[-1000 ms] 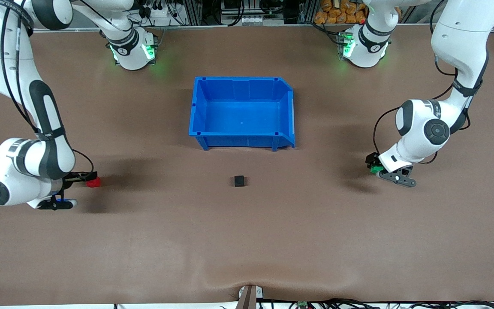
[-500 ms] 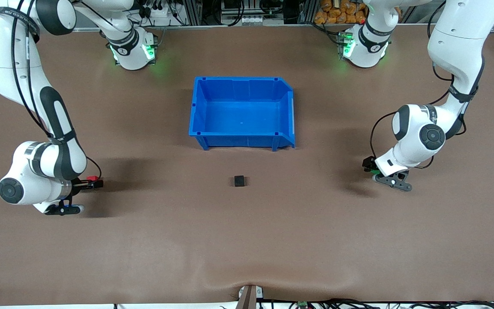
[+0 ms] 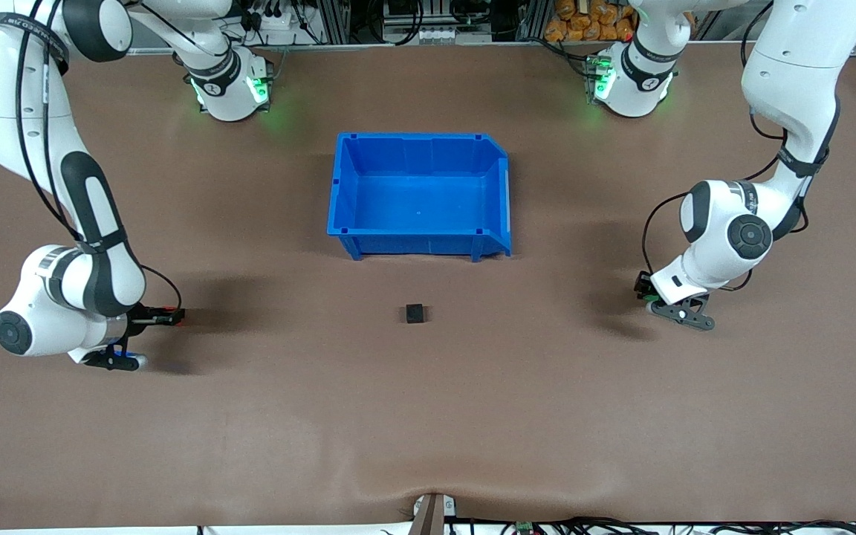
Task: Attach green and red cubes to black cube
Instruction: 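Close the left gripper on the green cube while the right gripper grasps red, then carry the red cube with the right gripper toward the black cube, then set the red cube beside the black cube and open the right gripper, then press the green cube onto the black cube while the right gripper withdraws, then open the left gripper and lift it away from the cubes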
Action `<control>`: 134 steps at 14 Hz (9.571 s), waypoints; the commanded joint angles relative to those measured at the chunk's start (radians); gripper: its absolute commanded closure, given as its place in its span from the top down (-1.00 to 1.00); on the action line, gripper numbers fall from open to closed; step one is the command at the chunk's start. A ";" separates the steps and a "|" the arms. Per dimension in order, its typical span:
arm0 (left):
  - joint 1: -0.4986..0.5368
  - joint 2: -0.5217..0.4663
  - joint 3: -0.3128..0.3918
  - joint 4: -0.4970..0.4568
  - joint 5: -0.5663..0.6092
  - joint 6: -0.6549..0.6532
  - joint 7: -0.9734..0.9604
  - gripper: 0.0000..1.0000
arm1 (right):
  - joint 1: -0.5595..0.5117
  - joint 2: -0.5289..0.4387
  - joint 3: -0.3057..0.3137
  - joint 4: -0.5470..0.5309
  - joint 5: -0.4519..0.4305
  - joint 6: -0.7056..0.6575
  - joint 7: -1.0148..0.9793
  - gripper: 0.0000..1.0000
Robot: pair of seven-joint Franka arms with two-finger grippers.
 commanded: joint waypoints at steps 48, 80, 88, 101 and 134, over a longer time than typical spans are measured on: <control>-0.457 0.380 -0.029 0.783 -0.057 -0.396 -2.453 -1.00 | 0.657 0.056 -0.034 0.099 0.368 0.460 1.787 1.00; -0.684 0.459 -0.015 0.861 -0.023 -0.369 -2.746 -1.00 | 0.068 -0.803 0.037 -0.032 -0.140 -0.525 0.058 1.00; -0.710 0.482 0.016 0.867 -0.025 -0.309 -2.756 -1.00 | 0.069 -0.708 0.035 0.223 -0.208 -0.682 0.058 1.00; -0.736 0.473 0.020 0.857 -0.019 -0.322 -2.781 1.00 | 0.066 -0.740 0.031 0.171 -0.135 -0.662 0.047 1.00; -0.149 0.034 0.076 0.570 -0.014 -0.459 -0.414 1.00 | 0.065 -0.737 0.031 0.172 -0.135 -0.670 0.049 1.00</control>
